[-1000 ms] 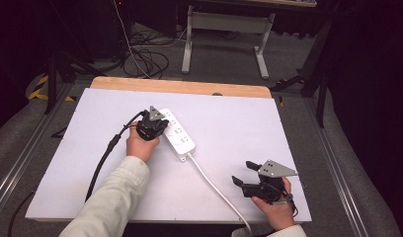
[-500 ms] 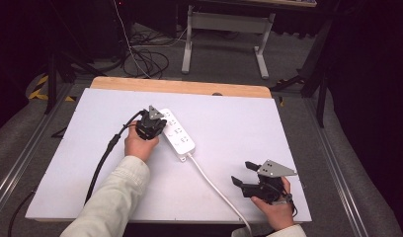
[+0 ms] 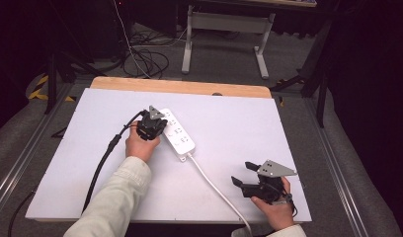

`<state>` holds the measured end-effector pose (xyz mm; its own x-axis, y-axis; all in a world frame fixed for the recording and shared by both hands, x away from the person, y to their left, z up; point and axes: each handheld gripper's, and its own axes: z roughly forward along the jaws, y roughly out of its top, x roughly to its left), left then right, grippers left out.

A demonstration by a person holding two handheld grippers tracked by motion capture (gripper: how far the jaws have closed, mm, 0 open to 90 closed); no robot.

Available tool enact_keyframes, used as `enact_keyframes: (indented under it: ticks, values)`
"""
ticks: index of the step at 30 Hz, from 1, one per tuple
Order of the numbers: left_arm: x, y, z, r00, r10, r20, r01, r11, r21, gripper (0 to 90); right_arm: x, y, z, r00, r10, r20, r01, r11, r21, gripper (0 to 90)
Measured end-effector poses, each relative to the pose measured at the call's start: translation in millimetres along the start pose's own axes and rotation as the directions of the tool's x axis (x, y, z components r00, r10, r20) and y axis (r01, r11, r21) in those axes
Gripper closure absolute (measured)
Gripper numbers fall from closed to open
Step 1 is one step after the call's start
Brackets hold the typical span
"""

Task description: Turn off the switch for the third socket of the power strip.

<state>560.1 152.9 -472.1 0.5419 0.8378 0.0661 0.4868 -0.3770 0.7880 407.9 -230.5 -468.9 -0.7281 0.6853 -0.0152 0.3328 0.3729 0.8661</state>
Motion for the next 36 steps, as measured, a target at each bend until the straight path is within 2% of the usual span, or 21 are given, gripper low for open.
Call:
enact_keyframes:
  ticks: [2,4,5,8,10,11,12,13,14,18,19,20,21,22,23,25,26,29,32,34,36]
  values:
    - [-3.3,1.7,1.4,1.0,-0.006,0.005,0.006,1.0,0.002,90.0,-0.2,-0.1,0.1,1.0,0.001,0.0,-0.001,1.0,0.001,26.4]
    - [-8.3,5.1,1.5,0.9984,0.045,-0.034,-0.044,0.9986,0.03,90.0,-0.2,-0.3,0.0,1.0,0.001,0.0,-0.001,1.0,0.001,26.4]
    - [-9.9,6.5,1.6,0.9973,0.056,-0.047,-0.054,0.9977,0.042,90.0,0.0,-0.4,-0.4,1.0,0.0,-0.001,0.0,1.0,0.001,26.4]
    - [-9.9,6.9,1.7,0.9978,0.045,-0.047,-0.043,0.9981,0.043,90.0,-0.3,-1.0,-1.5,1.0,0.002,-0.001,-0.002,1.0,-0.002,26.4]
    - [-11.4,6.0,1.9,0.9935,0.064,-0.094,-0.059,0.9968,0.054,90.0,-0.8,-1.3,-1.9,1.0,0.003,-0.002,-0.003,1.0,-0.003,26.4]
    - [-10.0,5.4,1.7,0.9948,0.058,-0.084,-0.054,0.9973,0.049,90.0,-0.8,-1.2,-1.8,1.0,0.003,-0.002,-0.003,1.0,-0.003,26.4]
    - [-6.8,4.4,1.3,0.9977,0.026,-0.062,-0.024,0.9989,0.039,90.0,-0.6,-1.1,-1.6,1.0,0.002,-0.003,-0.002,1.0,-0.002,26.4]
    - [-6.8,4.4,1.3,0.9977,0.026,-0.062,-0.024,0.9989,0.039,90.0,-0.6,-1.1,-1.6,1.0,0.002,-0.003,-0.002,1.0,-0.002,26.4]
    - [-3.1,3.1,0.9,0.9991,-0.008,-0.041,0.009,0.9996,0.027,90.0,-0.2,-0.9,-1.2,1.0,0.0,-0.004,0.0,1.0,-0.001,26.4]
    - [-5.0,4.4,1.0,0.9987,0.01,-0.051,-0.008,0.9992,0.038,90.0,0.1,-0.6,0.6,1.0,-0.002,-0.009,0.002,1.0,0.005,26.4]
    - [-0.6,4.5,0.4,0.9995,-0.022,-0.024,0.023,0.9992,0.034,90.0,0.4,-0.5,0.2,1.0,-0.003,-0.008,0.003,1.0,0.003,26.4]
    - [-0.6,4.5,0.4,0.9995,-0.022,-0.024,0.023,0.9992,0.034,90.0,0.1,-0.6,-0.3,1.0,-0.002,-0.006,0.002,1.0,0.001,26.4]
    - [1.8,4.9,-1.3,0.999,-0.042,-0.014,0.043,0.9987,0.028,90.0,-0.4,-0.7,-0.7,1.0,0.0,-0.003,0.0,1.0,-0.002,26.4]
    - [7.0,6.3,-6.3,0.9971,-0.077,0.001,0.077,0.996,0.046,89.6,-0.8,-0.8,-0.8,1.0,0.002,-0.002,-0.002,1.0,-0.003,26.4]
    - [7.0,6.3,-6.3,0.9971,-0.077,0.001,0.077,0.996,0.046,85.6,-1.4,-0.8,-1.1,1.0,0.004,0.0,-0.004,1.0,-0.003,26.4]
    - [10.9,7.1,-12.7,0.9944,-0.103,0.025,0.102,0.9943,0.031,83.9,-2.0,-0.6,-1.5,1.0,0.007,0.0,-0.007,1.0,-0.006,26.4]
    - [11.0,11.0,-21.6,0.9966,-0.079,0.022,0.079,0.9969,0.003,83.8,-1.9,-0.6,-1.4,1.0,0.008,-0.001,-0.008,1.0,-0.009,26.4]
    - [8.5,15.4,-32.4,0.996,-0.077,0.045,0.078,0.9967,-0.019,82.9,-1.1,-0.4,-1.1,1.0,0.005,0.0,-0.005,1.0,-0.004,26.4]
    - [6.9,16.6,-37.1,0.9959,-0.071,0.056,0.072,0.9972,-0.022,82.1,-0.3,-0.1,-1.5,1.0,0.002,0.001,-0.002,1.0,-0.006,26.4]
    - [5.8,17.2,-40.6,0.9987,-0.035,0.037,0.036,0.9993,-0.012,81.2,-0.1,-0.2,-1.3,1.0,0.002,0.002,-0.002,1.0,-0.004,26.4]
    - [6.1,17.1,-41.6,0.9982,-0.043,0.041,0.044,0.999,-0.012,81.3,-0.4,-0.3,-0.9,1.0,0.005,0.003,-0.005,1.0,-0.003,26.4]
